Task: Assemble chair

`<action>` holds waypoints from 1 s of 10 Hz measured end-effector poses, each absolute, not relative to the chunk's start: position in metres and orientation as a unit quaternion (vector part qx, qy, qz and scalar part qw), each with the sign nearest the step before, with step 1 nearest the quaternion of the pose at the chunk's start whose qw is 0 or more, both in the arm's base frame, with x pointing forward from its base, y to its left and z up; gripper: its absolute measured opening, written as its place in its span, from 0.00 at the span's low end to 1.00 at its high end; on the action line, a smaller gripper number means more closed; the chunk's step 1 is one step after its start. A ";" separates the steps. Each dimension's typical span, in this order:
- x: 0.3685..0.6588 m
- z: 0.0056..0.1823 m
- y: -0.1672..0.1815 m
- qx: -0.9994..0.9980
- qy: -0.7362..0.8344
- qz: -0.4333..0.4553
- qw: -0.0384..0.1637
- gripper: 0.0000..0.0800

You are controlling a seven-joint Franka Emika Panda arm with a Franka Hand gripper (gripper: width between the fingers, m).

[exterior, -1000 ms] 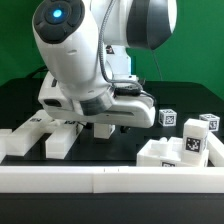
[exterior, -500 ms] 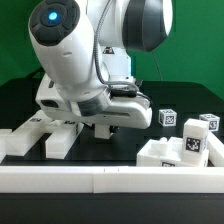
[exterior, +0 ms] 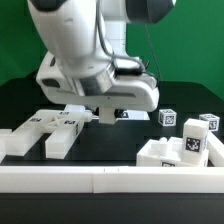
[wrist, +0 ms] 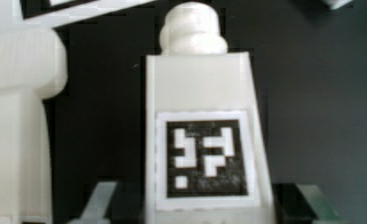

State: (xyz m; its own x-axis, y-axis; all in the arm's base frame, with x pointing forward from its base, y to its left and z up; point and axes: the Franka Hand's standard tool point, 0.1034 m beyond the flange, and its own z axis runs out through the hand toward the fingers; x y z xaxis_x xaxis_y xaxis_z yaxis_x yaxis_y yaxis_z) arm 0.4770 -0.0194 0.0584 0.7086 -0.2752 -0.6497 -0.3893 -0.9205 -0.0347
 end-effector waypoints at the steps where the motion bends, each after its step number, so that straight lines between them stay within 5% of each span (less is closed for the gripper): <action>1: 0.485 0.077 -0.011 -0.917 0.197 0.338 0.083 0.36; 3: 0.497 0.096 -0.005 -0.920 0.204 0.324 0.083 0.36; 6: 0.501 0.090 -0.007 -0.927 0.207 0.303 0.080 0.36; 10: 0.531 0.099 0.004 -0.967 0.189 0.160 0.060 0.36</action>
Offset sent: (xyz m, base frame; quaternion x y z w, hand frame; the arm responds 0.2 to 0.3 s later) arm 0.0000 0.0000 0.0000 0.0000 0.0650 0.0000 0.9979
